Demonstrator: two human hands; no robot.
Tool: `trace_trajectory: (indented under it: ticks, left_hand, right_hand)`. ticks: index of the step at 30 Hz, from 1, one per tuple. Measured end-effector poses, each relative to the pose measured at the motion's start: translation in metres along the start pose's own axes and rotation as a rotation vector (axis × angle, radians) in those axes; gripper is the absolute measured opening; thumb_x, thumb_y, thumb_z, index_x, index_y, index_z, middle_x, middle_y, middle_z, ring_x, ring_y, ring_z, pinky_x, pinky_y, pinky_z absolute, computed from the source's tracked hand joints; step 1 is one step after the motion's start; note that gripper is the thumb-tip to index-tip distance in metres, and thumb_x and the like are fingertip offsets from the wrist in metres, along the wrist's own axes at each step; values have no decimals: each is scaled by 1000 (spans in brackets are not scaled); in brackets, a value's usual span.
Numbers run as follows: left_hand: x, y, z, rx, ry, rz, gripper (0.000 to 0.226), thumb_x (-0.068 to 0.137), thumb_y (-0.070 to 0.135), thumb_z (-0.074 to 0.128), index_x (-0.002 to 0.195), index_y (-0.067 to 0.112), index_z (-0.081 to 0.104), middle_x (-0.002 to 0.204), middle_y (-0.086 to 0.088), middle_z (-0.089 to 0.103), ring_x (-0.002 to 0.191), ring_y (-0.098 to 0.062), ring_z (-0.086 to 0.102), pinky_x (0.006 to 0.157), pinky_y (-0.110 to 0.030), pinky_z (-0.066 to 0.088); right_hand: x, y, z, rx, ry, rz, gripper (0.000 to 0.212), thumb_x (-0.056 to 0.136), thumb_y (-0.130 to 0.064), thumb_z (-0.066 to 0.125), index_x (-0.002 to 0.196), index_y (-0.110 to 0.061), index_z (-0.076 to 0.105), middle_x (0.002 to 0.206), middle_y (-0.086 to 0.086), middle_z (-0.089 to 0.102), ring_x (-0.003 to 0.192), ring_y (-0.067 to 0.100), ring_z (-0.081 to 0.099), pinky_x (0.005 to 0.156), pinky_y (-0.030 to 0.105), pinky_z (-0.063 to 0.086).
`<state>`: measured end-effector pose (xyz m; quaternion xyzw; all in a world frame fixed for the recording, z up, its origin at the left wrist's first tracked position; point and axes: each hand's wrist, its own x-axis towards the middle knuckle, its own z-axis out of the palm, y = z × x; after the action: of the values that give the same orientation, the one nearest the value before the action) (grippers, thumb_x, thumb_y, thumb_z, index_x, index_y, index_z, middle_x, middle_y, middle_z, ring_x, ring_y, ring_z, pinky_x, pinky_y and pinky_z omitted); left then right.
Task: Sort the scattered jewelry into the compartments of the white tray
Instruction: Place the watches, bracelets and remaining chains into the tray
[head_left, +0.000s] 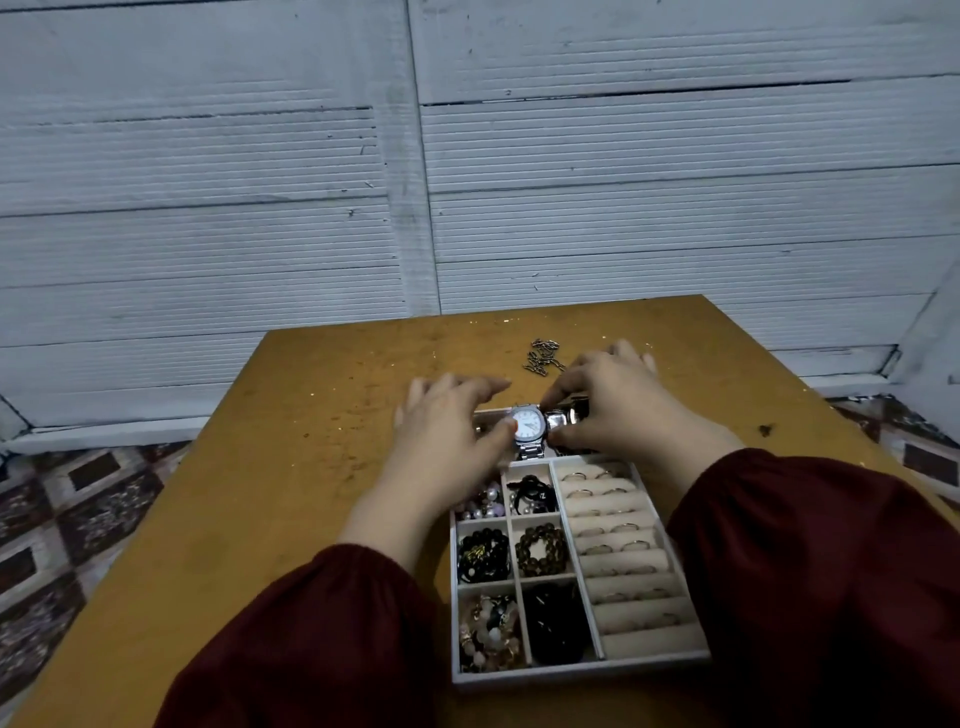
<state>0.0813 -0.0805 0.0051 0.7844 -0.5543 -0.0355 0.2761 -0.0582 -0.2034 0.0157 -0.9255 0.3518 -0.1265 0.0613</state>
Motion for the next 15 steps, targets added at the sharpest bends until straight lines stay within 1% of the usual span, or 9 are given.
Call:
trace_trajectory:
  ticks: [2,3,4,6,10,15]
  left_hand:
    - [10,5,3,117,-88,0,48,88,49,53,135,41,44,121,9,51,110,-13,30,97,-39,31]
    - [13,7,4,171,-122,-12,47,88,51,53,133,40,46,120,7,53,110,-16,31,97,-39,31]
    - [17,9,6,207,-148,-28,45,88,52,52,130,38,49,120,6,57,112,-19,33,97,-40,31]
    - [22,11,9,201,-175,-64,42,87,51,53,125,35,52,118,5,62,119,-25,35,98,-41,31]
    - [26,14,16,127,-156,-85,41,86,46,57,125,36,52,112,5,66,117,-25,38,96,-39,33]
    - [27,15,18,110,-101,-113,29,82,47,63,109,37,58,102,8,68,112,-24,45,92,-38,36]
  right_hand:
    - [-1,2,1,-11,4,0,31,71,-47,74,101,-41,68,121,-8,55,115,20,34,98,43,26]
    - [-1,3,2,-15,4,-2,31,72,-47,73,101,-41,68,122,-8,55,115,20,34,99,44,26]
    - [-1,4,2,-14,5,-5,30,72,-47,72,101,-41,67,122,-7,55,115,20,34,99,44,26]
    - [0,5,4,-9,6,-12,30,73,-48,71,101,-42,67,119,-7,55,113,20,34,97,43,26]
    - [2,6,4,-23,6,-25,31,72,-48,70,102,-41,66,111,-7,54,108,19,34,89,39,26]
    - [4,6,3,-28,3,-31,32,70,-48,71,101,-39,68,107,-6,54,108,20,35,89,39,26]
